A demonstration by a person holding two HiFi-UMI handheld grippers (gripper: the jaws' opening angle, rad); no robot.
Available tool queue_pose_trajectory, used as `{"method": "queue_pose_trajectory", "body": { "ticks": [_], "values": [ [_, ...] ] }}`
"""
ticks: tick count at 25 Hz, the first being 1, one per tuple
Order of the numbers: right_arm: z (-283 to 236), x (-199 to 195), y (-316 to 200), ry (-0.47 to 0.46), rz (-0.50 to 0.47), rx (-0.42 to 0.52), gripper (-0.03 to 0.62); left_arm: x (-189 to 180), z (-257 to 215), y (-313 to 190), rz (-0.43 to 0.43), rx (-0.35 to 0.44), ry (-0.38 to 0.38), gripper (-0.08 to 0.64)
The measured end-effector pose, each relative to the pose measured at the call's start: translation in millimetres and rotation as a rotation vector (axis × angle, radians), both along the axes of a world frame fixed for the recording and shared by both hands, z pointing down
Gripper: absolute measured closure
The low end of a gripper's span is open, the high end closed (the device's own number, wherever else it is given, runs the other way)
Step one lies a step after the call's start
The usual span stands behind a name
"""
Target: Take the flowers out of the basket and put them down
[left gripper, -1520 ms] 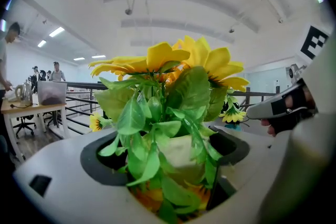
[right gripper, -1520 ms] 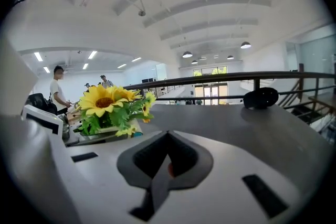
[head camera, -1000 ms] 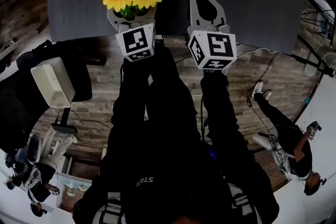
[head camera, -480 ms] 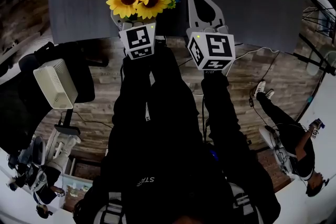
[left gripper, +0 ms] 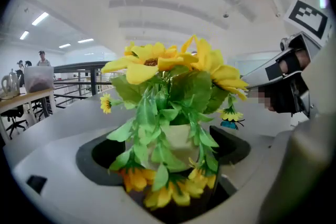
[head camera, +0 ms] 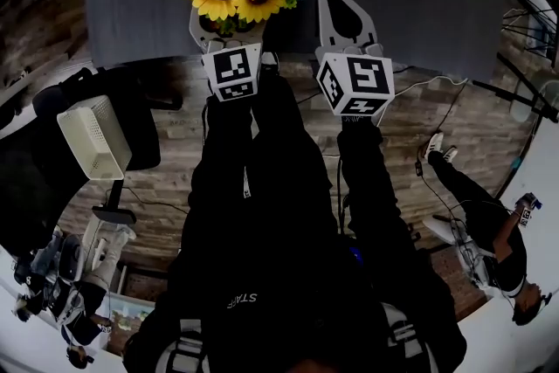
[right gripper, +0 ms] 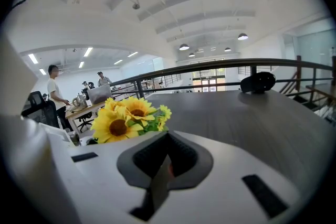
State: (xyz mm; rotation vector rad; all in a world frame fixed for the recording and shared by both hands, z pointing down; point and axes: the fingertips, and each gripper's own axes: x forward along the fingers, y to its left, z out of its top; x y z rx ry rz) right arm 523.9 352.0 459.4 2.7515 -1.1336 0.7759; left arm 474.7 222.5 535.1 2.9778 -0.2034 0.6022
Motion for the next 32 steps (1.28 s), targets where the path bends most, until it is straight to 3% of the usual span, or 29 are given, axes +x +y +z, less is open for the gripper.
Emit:
{"method": "queue_pose_trajectory", "body": {
  "ticks": [13, 26, 32],
  "values": [
    [-75, -39, -5, 0.034, 0.061, 0.042, 0.580, -77, -73, 4, 0.031, -0.035, -0.010, 0.072],
    [-226, -63, -19, 0.196, 0.077, 0.141, 0.580, -91, -247, 6, 0.120, 0.057, 0.200, 0.074],
    [-269, -71, -18, 0.248, 0.084, 0.142, 0.580, -96, -304, -14, 0.099, 0.114, 0.279, 0.158]
  ]
}}
